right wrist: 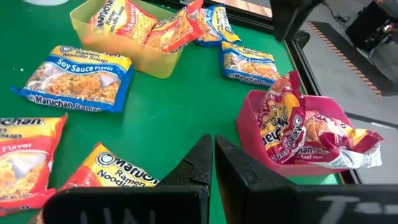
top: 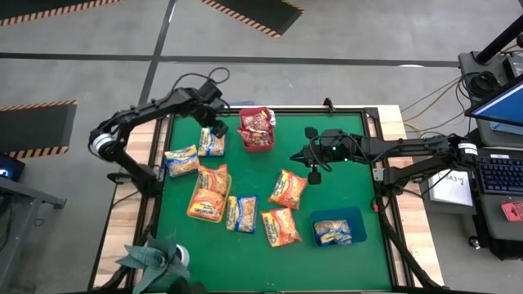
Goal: Sort Maruchan noodles
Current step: Put the blue noodle pack into the blue bin
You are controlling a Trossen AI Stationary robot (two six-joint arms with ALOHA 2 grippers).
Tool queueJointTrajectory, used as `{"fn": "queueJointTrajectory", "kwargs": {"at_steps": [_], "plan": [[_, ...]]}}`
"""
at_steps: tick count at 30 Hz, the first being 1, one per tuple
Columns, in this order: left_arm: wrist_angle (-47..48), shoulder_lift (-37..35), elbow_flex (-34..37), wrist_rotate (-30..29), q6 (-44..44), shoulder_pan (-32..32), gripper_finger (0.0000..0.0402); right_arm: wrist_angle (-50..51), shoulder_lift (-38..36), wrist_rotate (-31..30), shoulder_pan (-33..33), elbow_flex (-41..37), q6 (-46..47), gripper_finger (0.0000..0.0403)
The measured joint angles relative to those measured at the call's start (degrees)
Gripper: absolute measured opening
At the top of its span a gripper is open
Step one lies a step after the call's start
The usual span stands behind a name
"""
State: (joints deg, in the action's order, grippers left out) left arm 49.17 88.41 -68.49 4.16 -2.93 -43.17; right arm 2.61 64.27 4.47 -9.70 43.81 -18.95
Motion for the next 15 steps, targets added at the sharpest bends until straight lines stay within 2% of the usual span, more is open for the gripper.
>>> {"fn": "queueJointTrajectory", "kwargs": {"at_steps": [4, 7, 11, 15], "plan": [[-1.8, -6.6, -0.2, -0.1, 1.2, 5.8, 0.0215, -0.8, 0.0, 0.0, -0.1, 0.0, 2.5, 0.0009], [-3.6, -13.1, 2.3, 0.0, 4.1, 10.1, 0.0215, -3.1, 0.0, -0.2, -0.1, 0.0, 5.7, 0.0009], [-10.2, -23.0, 9.6, -0.2, 9.6, 16.7, 0.0215, -9.5, 1.2, -5.0, -0.3, 0.0, 12.1, 0.0009], [-25.7, -32.0, 20.0, 0.0, 11.3, 22.4, 0.0215, -13.5, 4.9, -6.1, -1.4, 1.9, 13.9, 0.0009]]}}
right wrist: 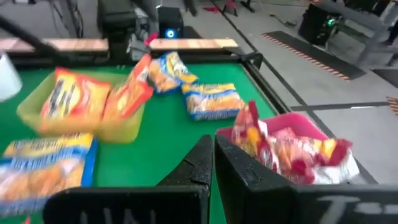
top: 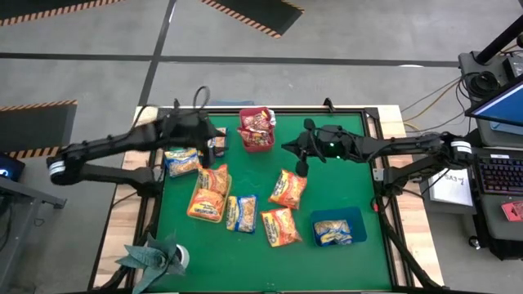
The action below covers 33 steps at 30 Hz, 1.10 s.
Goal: Sort Maruchan noodles
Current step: Put the blue noodle pack into the blue bin
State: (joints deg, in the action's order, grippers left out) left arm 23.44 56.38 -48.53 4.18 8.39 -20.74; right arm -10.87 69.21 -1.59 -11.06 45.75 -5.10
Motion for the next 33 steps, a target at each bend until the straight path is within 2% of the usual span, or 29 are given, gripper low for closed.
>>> {"fn": "queueJointTrajectory", "kwargs": {"at_steps": [3, 7, 12, 15, 18, 22, 28, 31, 33], "plan": [[-12.9, -5.8, 7.4, 0.0, 3.0, 1.9, 0.0215, 2.2, 4.6, 0.1, -1.4, 6.8, 0.7, 0.0009], [-23.8, -12.5, 14.4, -1.5, 7.0, 1.3, 0.0215, 11.1, 13.4, 0.6, -3.8, 19.7, -0.9, 0.0009], [-31.5, -19.8, 19.3, -12.7, 8.1, 0.7, 0.0215, 16.7, 26.1, 0.5, -7.2, 36.9, -3.6, 0.0009], [-33.1, -23.6, 21.8, -19.6, 8.4, 0.7, 0.0215, 18.0, 33.6, 0.4, -9.0, 46.3, -6.8, 0.0009], [-33.3, -26.5, 23.5, -22.9, 9.3, 0.7, 0.0215, 18.3, 40.5, 0.4, -10.3, 54.9, -8.9, 0.0009], [-33.6, -29.0, 24.4, -23.2, 8.1, 0.7, 0.0215, 20.3, 48.4, 0.5, -11.1, 65.8, -9.0, 0.0009], [-32.4, -31.9, 22.9, -23.2, 11.5, 0.7, 0.0215, 27.4, 59.6, 0.6, -10.9, 81.0, -8.4, 0.0009], [-32.1, -32.7, 22.7, -23.2, 12.9, 0.7, 0.0215, 32.0, 64.5, 0.6, -10.7, 87.8, -8.2, 0.0009], [-31.8, -33.2, 22.7, -23.2, 14.5, 0.7, 0.0215, 33.7, 66.7, 0.8, -10.4, 89.2, -7.0, 0.0009]]}}
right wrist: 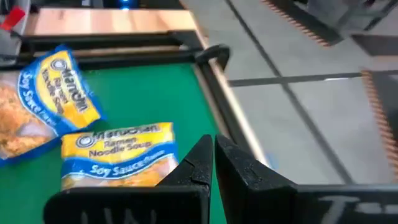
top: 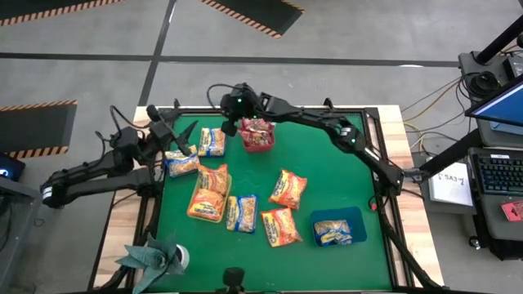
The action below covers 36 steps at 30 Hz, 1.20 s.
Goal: Sort Maruchan noodles
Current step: Put the blue noodle pack into the blue bin
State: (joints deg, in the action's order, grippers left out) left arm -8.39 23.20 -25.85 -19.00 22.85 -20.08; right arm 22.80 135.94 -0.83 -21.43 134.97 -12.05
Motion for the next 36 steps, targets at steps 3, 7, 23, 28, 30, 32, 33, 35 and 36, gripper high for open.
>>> {"fn": "queueJointTrajectory", "kwargs": {"at_steps": [3, 7, 23, 28, 30, 32, 33, 35, 36], "plan": [[-0.1, -0.4, 0.0, 0.0, 2.2, 0.0, 0.0215, -0.3, 1.5, 2.7, 0.3, -1.5, 0.5, 0.0009], [-0.1, -0.3, 0.0, 0.0, 4.0, 0.0, 0.0215, -1.1, 4.1, 5.5, 0.6, -1.4, 0.2, 0.0009], [-0.5, 2.0, -0.4, 0.1, 4.5, 0.0, 0.0215, -1.9, 10.6, 8.3, 0.9, -1.3, -3.5, 0.0009], [-3.9, 4.8, -0.4, 0.1, 3.5, 0.0, 0.0215, -7.8, 10.6, 8.2, 1.1, -1.3, -2.2, 0.0009], [-4.1, 6.0, -0.5, 0.1, 3.6, 0.0, 0.0215, -7.2, 10.6, 8.3, 1.3, -1.5, -2.4, 0.0009], [-4.6, 7.0, -0.5, 0.1, 3.6, 0.0, 0.0215, -6.8, 10.6, 8.3, 1.4, -2.1, -2.7, 0.0009], [-4.8, 7.3, -0.5, 0.1, 3.6, 0.0, 0.0215, -6.8, 10.6, 8.3, 1.5, -2.3, -3.0, 0.0009], [-5.3, 7.5, -0.5, 0.1, 3.6, 0.0, 0.0215, -6.8, 10.6, 8.5, 1.6, -2.8, -3.4, 0.0009], [-5.5, 7.5, -0.5, 0.1, 3.6, 0.0, 0.0215, -6.8, 10.6, 8.7, 1.6, -3.0, -3.4, 0.0009]]}}
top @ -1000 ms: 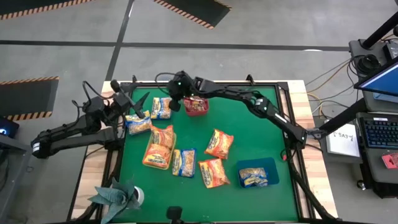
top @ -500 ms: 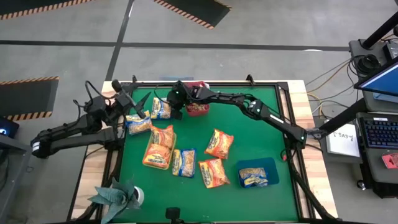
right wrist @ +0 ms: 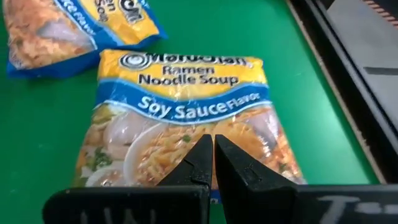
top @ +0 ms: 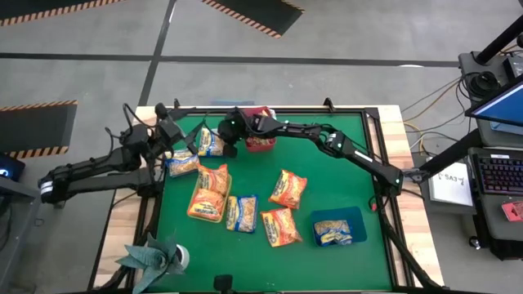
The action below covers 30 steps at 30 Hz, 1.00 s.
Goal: Sort Maruchan noodles
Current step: Put the blue noodle pack into the blue bin
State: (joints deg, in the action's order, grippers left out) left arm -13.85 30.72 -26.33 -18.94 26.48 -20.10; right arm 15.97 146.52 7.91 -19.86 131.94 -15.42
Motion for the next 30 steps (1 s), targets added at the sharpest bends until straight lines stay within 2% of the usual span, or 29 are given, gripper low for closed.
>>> {"fn": "queueJointTrajectory", "kwargs": {"at_steps": [6, 9, 12, 18, 25, 27, 30], "plan": [[0.1, -0.5, 0.0, 0.0, -0.2, 0.0, 0.0215, 1.0, -0.2, 2.0, 0.2, -3.3, -0.6, 0.0008], [0.1, -0.6, 0.0, 0.0, -1.0, 0.0, 0.0215, 10.2, -0.4, 1.0, 0.5, -0.7, -0.3, 0.0008], [0.3, -0.6, 0.0, 0.0, -1.4, 0.0, 0.0215, 22.8, -0.9, -3.3, 0.8, 3.1, -0.3, 0.0008], [0.2, -0.2, 0.0, 0.0, -1.9, 0.0, 0.0215, 30.2, -7.8, -4.9, 1.0, 1.8, 1.1, 0.0008], [0.4, 1.3, 0.0, 0.5, -8.1, 0.0, 0.0205, 41.9, -16.9, -4.9, 3.0, 1.2, 0.6, 0.0008], [0.8, 2.3, -0.1, 1.7, -10.2, 0.0, 0.0195, 43.0, -20.5, -4.8, 4.0, -1.1, 0.4, 0.0008], [3.0, 5.0, -2.1, 4.8, -13.5, 0.0, 0.0176, 41.5, -26.7, -3.1, 5.6, -8.8, -0.2, 0.0008]]}}
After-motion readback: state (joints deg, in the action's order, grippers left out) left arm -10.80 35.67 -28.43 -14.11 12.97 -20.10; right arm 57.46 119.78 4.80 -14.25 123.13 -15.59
